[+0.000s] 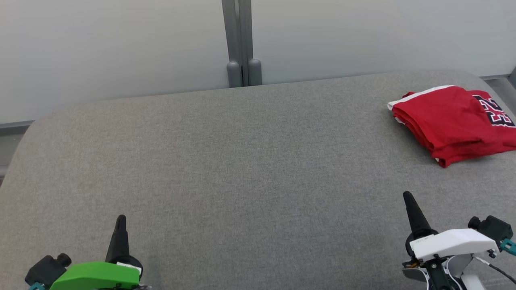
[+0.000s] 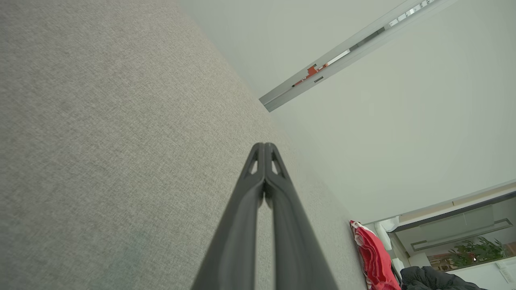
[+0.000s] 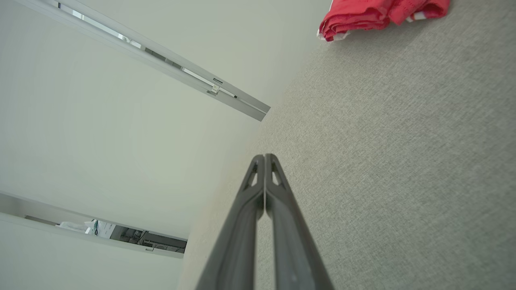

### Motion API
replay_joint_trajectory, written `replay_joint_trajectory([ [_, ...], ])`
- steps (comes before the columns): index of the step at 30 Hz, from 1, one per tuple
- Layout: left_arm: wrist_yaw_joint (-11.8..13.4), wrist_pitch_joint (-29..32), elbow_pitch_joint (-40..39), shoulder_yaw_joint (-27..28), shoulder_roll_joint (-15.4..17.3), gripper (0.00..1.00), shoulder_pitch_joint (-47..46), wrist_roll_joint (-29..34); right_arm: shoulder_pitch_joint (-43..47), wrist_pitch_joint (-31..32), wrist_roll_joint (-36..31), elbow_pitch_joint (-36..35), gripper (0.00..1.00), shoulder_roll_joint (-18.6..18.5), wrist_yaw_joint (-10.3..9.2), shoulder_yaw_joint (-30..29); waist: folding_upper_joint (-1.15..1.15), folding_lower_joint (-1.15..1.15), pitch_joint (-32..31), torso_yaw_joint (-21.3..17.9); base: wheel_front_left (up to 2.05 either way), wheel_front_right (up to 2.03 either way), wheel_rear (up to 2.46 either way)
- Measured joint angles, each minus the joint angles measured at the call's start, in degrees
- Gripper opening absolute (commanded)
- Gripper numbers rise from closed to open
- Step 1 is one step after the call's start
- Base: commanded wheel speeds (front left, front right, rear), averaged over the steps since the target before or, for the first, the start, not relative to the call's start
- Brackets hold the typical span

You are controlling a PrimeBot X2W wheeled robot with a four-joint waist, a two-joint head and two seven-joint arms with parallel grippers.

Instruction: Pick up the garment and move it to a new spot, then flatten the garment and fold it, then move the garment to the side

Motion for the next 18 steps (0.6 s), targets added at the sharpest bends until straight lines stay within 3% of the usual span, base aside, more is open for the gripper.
replay_joint_trajectory([
  [18,-1.19,2.86,0.79,1.66,0.05,0.00,-2.31,-10.71,-1.37,2.80,9.96,0.03,0.00,0.35,0.00,-2.24,0.00,0.00,0.61,0.30,0.00,0.00,0.00],
])
